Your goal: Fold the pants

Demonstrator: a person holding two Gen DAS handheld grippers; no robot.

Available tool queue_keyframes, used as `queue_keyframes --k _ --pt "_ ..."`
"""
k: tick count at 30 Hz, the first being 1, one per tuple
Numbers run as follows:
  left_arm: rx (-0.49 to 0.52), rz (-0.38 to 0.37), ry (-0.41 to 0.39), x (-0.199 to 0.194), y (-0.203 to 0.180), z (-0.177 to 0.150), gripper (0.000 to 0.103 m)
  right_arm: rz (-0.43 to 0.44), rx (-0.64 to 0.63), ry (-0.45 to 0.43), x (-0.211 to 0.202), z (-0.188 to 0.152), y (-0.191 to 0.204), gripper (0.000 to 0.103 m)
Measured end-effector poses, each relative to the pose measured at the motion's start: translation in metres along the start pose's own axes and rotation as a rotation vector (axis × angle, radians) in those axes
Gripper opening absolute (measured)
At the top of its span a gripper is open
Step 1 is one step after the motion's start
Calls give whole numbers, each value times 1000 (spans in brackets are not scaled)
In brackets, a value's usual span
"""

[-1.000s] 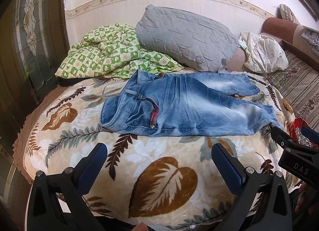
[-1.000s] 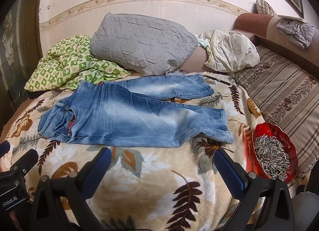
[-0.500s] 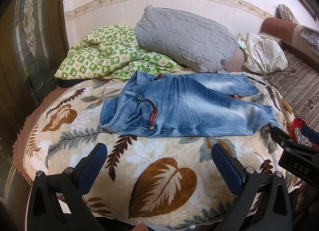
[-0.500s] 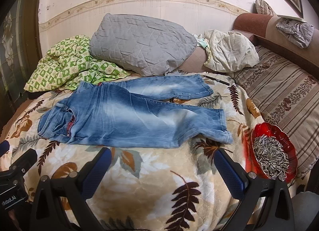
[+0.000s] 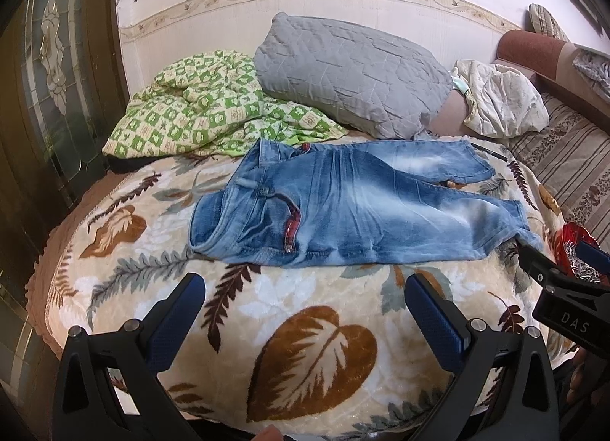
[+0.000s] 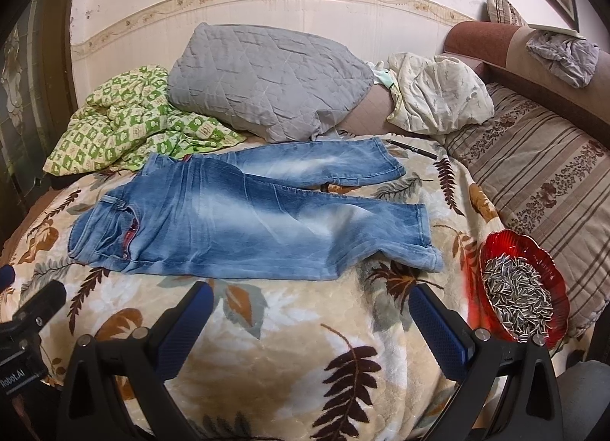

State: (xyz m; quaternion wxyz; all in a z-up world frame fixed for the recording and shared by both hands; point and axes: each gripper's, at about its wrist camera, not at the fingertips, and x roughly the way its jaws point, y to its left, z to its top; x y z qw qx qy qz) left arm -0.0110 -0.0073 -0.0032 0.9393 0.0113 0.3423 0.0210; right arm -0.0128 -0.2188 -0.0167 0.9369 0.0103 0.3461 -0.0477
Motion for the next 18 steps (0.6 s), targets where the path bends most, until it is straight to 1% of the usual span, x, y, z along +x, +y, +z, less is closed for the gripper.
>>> queue_keyframes --k 3,6,11,14,18 --pt "22 -4 -31 2 -1 17 103 6 -12 0 5 10 -4 103" --pt "16 -34 -63 8 0 39 103 11 -21 -12 12 30 -12 103" --pt "-23 -63 -83 41 4 80 103 13 -62 -30 39 84 -34 103" --pt "-24 -60 -104 69 3 107 103 -1 -98 -27 67 122 -49 103" --pt "-11 -46 -124 106 -2 136 103 4 -107 11 117 171 -72 103"
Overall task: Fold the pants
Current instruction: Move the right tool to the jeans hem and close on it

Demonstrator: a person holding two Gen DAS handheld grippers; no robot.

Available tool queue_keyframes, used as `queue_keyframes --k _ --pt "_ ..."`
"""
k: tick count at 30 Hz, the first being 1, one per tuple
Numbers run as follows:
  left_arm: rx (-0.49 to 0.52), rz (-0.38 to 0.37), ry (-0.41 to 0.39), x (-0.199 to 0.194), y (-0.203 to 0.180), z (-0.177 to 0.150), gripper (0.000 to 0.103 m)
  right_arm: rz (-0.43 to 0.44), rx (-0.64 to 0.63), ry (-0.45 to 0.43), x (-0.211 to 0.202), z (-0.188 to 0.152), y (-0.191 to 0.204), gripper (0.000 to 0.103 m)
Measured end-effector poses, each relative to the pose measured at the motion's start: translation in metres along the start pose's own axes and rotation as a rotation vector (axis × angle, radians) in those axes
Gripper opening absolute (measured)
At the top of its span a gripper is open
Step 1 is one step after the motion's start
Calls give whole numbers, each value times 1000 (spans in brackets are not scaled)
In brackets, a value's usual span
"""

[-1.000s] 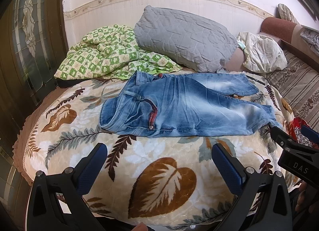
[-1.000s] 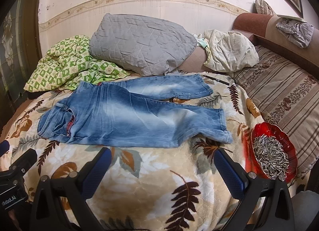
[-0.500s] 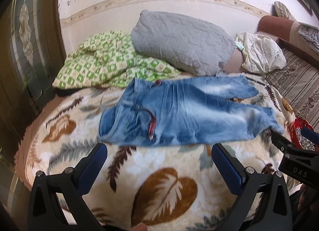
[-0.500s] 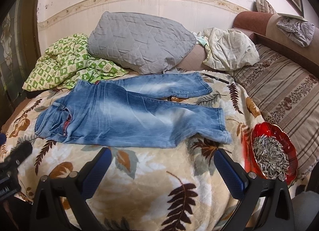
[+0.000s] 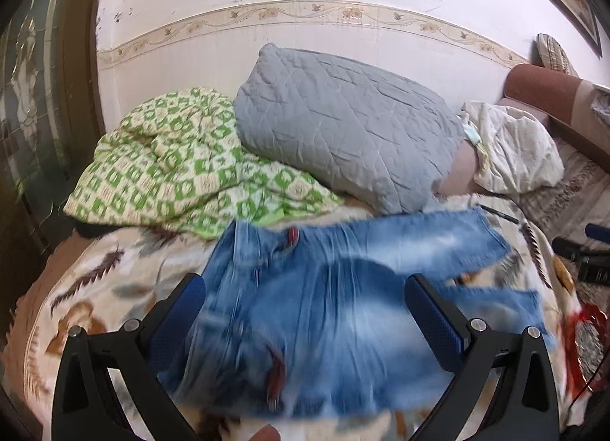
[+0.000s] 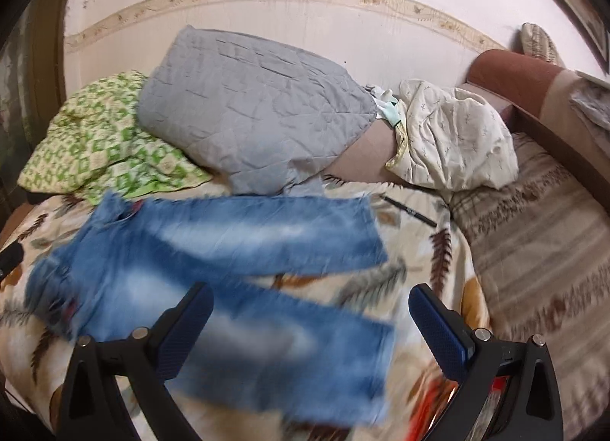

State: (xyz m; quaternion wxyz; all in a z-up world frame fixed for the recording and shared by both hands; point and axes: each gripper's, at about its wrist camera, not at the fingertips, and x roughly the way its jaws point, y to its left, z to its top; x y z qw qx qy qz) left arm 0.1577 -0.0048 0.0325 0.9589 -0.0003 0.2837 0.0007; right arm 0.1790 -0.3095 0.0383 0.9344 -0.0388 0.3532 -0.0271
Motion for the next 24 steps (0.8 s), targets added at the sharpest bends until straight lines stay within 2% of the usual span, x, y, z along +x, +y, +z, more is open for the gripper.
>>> queue_keyframes --k 3,9,17,24 --pt "23 13 -6 30 -6 16 103 -15 15 36 41 25 -16 103" --pt "29 -5 22 81 -19 33 103 -45 -21 57 112 49 -29 103" --pt "111 -20 36 125 -40 20 103 22 -67 136 224 63 -60 103" --pt "107 -26 64 146 -48 17 103 144 55 224 290 77 -105 103"
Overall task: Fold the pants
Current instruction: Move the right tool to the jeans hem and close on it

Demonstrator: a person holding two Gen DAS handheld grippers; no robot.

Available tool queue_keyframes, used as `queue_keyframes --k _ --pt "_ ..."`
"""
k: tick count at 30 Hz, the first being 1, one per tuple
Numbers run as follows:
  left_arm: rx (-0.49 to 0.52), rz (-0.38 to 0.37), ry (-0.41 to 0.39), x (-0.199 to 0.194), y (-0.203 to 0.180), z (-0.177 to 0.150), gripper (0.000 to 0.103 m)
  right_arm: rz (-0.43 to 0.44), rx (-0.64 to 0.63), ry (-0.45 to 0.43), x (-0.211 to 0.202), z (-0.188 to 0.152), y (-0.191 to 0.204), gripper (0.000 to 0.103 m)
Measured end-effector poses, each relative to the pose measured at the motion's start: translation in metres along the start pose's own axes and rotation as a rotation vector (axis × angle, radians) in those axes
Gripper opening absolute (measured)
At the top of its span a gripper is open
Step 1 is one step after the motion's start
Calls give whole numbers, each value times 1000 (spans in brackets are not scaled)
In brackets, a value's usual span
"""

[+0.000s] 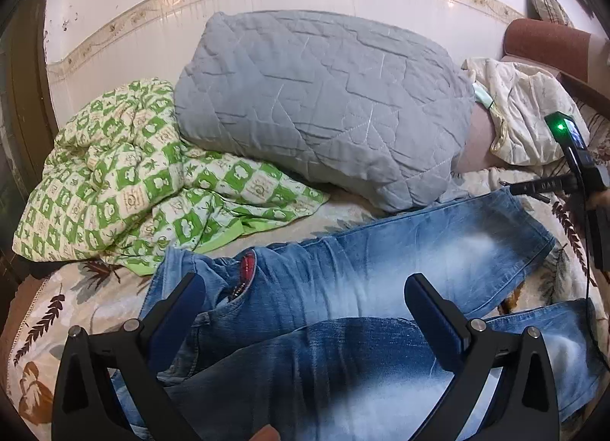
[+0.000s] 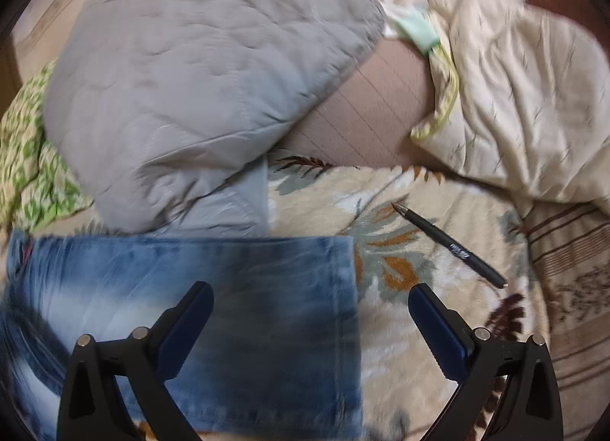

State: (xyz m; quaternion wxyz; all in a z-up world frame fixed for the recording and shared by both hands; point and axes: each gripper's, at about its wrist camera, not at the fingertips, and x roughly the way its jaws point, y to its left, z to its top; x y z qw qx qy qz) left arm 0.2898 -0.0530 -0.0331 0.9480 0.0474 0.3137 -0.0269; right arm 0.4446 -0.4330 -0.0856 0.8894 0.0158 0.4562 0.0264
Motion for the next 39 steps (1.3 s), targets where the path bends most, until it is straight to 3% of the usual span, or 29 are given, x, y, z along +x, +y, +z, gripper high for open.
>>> queue_keyframes --k 6,11,17,22,24,25,27,32,39 --pt "21 -11 9 6 -8 -1 103 22 10 78 25 13 -8 99" --pt "11 -12 27 11 -6 -2 103 23 1 160 50 13 -6 82" --pt "1 -4 24 10 -1 -1 103 55 22 169 62 14 -7 81" --pt "0 -9 29 12 -2 -2 103 76 11 196 68 15 -1 57" --pt "-1 -13 31 12 -2 -1 103 64 10 197 69 14 -1 35" --pt "-2 -13 29 12 -2 -1 103 69 24 192 69 14 -2 32" --pt "-7 -11 27 11 -1 -1 103 73 21 188 69 13 -1 15" --pt "-19 -15 28 11 0 0 103 59 1 128 54 12 5 11" --pt "-54 -46 34 9 7 3 103 104 -62 17 -3 11 12 11"
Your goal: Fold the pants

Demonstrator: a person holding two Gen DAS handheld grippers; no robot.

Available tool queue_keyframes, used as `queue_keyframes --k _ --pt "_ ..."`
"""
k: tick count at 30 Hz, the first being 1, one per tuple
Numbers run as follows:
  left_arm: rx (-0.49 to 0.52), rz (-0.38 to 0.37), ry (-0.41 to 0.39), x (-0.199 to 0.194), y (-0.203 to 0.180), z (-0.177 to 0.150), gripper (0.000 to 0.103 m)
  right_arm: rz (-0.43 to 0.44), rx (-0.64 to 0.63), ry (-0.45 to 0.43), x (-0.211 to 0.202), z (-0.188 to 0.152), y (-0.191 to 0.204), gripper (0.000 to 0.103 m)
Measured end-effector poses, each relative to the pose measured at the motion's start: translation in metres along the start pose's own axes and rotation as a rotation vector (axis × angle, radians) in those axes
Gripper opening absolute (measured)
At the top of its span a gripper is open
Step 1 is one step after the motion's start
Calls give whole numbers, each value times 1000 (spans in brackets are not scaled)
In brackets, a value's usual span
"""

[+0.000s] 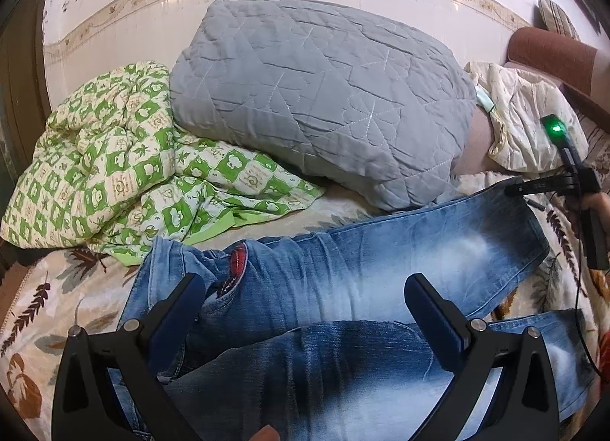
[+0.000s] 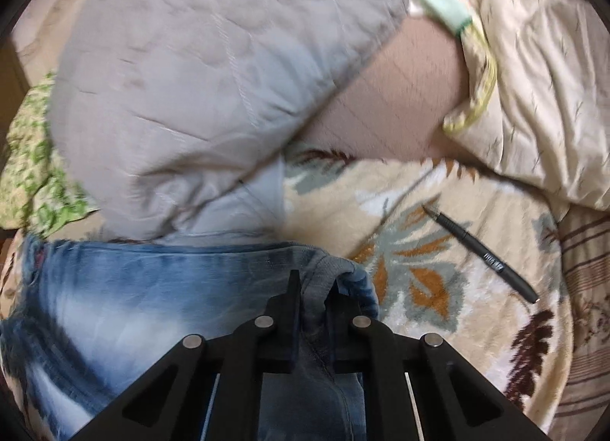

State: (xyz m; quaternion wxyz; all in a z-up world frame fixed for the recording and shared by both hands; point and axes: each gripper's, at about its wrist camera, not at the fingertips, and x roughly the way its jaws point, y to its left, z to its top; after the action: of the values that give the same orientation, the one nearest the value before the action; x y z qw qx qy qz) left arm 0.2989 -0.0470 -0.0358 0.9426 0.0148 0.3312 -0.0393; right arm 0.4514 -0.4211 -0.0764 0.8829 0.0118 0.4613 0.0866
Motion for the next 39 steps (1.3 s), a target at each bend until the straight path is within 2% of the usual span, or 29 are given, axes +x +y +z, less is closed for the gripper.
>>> queue_keyframes --k 3,7,12,16,19,24,32,33,34,35,36,39 --pt "2 -37 4 -1 2 1 103 20 -48 -44 -30 -8 9 10" --pt "89 -125 24 4 -3 6 103 39 -80 -92 -60 -18 17 10" --pt "337 -278 37 32 -44 34 103 34 -101 -111 -71 -25 27 10" --pt "502 -343 75 64 -82 48 103 39 -101 -121 -75 -33 29 10" --pt "586 -370 82 84 -106 52 103 41 -101 -129 -78 -40 29 10" --pt "679 -439 162 123 -130 54 103 53 -102 -144 -91 -49 27 10" --pt "733 -539 265 157 -139 63 101 37 -146 -134 -94 -54 31 10" --pt "758 -529 289 161 -140 61 93 39 -147 -135 -94 -54 31 10" --pt "770 -527 312 165 -141 60 73 40 -150 -136 -95 -54 31 10" --pt "781 -519 343 170 -142 59 60 39 -153 -139 -96 -55 31 10" --pt "788 -501 362 175 -142 58 39 42 -153 -139 -96 -55 31 10" --pt "786 -495 378 180 -140 55 33 42 -163 -137 -94 -55 33 10"
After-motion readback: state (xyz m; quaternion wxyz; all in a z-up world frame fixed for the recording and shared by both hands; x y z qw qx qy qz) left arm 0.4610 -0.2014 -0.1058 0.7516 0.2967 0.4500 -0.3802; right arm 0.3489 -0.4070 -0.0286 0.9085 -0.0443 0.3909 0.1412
